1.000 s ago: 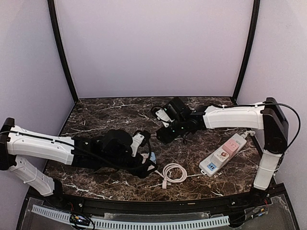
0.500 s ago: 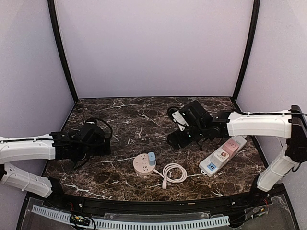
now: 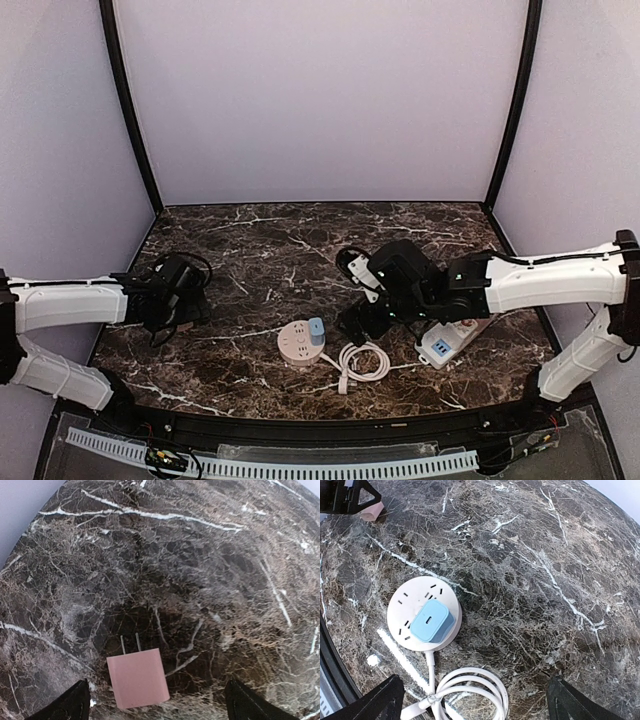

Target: Insert the plug

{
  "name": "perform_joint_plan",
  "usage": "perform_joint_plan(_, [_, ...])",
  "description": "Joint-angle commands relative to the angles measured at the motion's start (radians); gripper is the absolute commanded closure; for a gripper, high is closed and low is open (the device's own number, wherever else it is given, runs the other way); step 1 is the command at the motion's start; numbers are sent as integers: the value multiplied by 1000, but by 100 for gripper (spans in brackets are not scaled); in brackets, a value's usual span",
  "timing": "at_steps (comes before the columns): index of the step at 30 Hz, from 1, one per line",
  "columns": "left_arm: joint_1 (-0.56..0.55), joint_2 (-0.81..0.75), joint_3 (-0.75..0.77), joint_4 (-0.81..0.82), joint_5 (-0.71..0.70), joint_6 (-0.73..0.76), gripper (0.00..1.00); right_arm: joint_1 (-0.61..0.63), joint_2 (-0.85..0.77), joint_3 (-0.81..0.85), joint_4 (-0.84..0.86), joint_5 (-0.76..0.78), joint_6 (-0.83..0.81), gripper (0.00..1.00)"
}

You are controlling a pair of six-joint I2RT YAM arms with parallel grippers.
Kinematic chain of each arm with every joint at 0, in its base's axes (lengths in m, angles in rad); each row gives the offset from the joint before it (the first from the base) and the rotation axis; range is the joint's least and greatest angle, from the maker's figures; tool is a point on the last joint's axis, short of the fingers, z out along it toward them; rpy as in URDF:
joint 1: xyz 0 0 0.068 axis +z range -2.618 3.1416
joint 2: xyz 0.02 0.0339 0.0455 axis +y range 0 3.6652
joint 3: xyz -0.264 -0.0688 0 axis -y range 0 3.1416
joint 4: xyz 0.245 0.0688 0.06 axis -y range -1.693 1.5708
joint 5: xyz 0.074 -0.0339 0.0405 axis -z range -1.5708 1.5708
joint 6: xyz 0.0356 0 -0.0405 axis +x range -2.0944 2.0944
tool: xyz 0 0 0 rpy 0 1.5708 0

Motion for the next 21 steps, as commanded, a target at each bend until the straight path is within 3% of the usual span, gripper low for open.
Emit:
perform_joint_plan(1, [41, 51, -35, 48, 83, -24, 8, 32, -16, -25, 22, 49, 29, 1])
perform_joint_plan(21, [174, 123, -95, 216, 176, 28, 26, 56, -6, -58, 27, 74, 54, 2])
